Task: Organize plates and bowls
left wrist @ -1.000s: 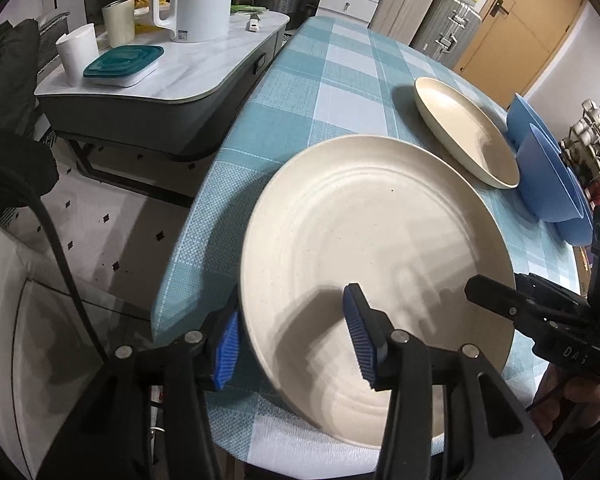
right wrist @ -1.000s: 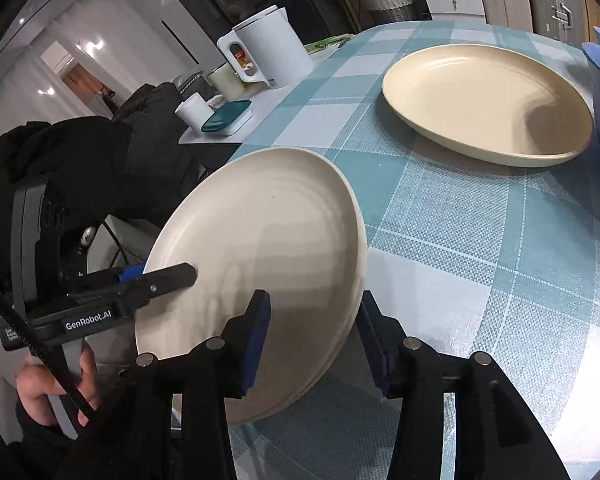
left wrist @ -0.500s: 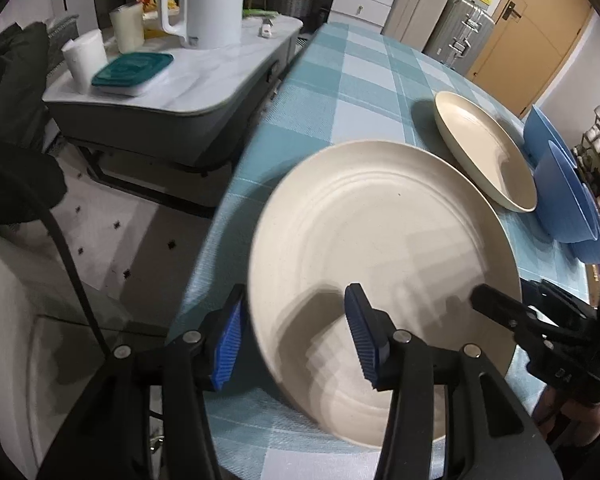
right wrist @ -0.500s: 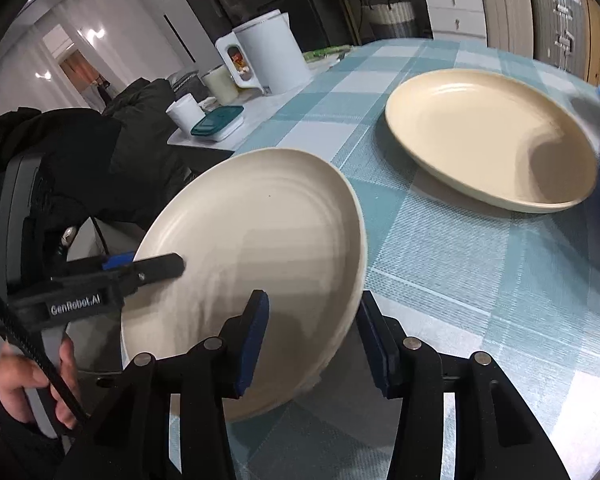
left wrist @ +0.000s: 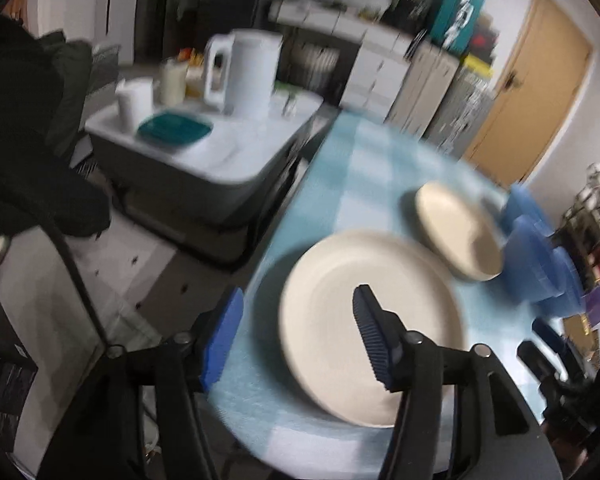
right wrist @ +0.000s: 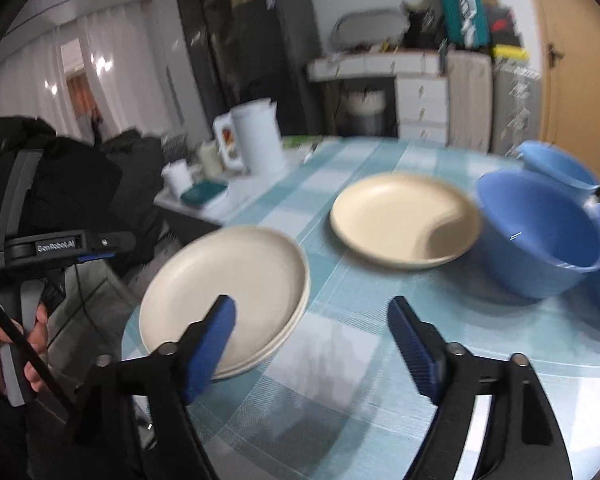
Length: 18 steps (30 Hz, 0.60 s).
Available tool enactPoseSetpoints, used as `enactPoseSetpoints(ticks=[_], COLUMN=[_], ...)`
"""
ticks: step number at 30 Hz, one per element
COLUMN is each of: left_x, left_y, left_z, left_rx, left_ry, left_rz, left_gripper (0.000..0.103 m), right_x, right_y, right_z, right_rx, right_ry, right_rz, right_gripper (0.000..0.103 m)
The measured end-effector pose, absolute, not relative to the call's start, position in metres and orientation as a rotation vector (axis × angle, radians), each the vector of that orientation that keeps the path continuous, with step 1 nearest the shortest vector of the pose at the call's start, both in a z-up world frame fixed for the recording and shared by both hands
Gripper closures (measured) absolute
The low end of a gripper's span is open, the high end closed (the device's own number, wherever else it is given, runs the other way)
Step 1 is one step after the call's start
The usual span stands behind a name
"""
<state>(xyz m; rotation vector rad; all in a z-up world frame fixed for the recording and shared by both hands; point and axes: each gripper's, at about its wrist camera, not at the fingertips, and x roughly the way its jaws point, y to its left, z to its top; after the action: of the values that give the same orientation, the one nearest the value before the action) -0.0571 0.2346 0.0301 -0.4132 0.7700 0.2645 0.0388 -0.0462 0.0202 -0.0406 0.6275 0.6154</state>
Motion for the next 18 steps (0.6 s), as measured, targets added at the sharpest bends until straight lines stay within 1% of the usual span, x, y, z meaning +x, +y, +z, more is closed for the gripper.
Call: enactPoseSetpoints(ticks=[3,4,5,7,8,9,11,12,15,18], left_x=[-0.064,-0.066,-0.069,-0.065,-0.064,-0.064,-0.070,-0.070,-0.066,-0.064], left_y=[0.213,0.205,0.196,0.181,0.176,0.168,0.149,0.142,0.113,0.086], left_z=[0.051,0.057,0.064,0.077,0.080,0.085,0.095,0.097,0.103,0.101], left_rx=[-0.356,-0.346,-0.339,-0.329,-0.325,-0.317,-0.298,-0.285,-0.217,-0.184], left_ry=[0.670,0.636,0.598,0.559,0.546,0.521,0.424,0.403,0.375,0.366], left_rz=[0.237,0.217,0.185,0.130,0.111,0.096,0.048,0.027,-0.012,-0.059], left_gripper=[0.044,0.044,0.043,0.039,0.024,0.012,0.009,0.006,0.005,0.005], right_x=[0.023,0.018,0.014,0.007,0.002,-0.002,-0.012,-0.018,-0.033,-0.042], right_y=[-0.067,-0.074,-0.082,-0.095,-0.101,-0.109,-0.121,-0.130,-0.153,-0.170], right_z=[0.038,0.044,0.050,0.062,0.068,0.074,0.085,0.089,0.092,0.086], right_rx=[-0.008,0.002,0.009,0.013,0.016,0.016,0.013,0.010,0.030,0.068], right_ry=[0.549,0.527,0.513,0.488,0.467,0.441,0.382,0.338,0.254,0.218], right_rz=[0.563,0.540,0.518,0.481,0.462,0.444,0.403,0.370,0.281,0.204], right_gripper=[0.014,0.011,0.006,0.003,0.003,0.002,0.001,0.001,0.001,0.001])
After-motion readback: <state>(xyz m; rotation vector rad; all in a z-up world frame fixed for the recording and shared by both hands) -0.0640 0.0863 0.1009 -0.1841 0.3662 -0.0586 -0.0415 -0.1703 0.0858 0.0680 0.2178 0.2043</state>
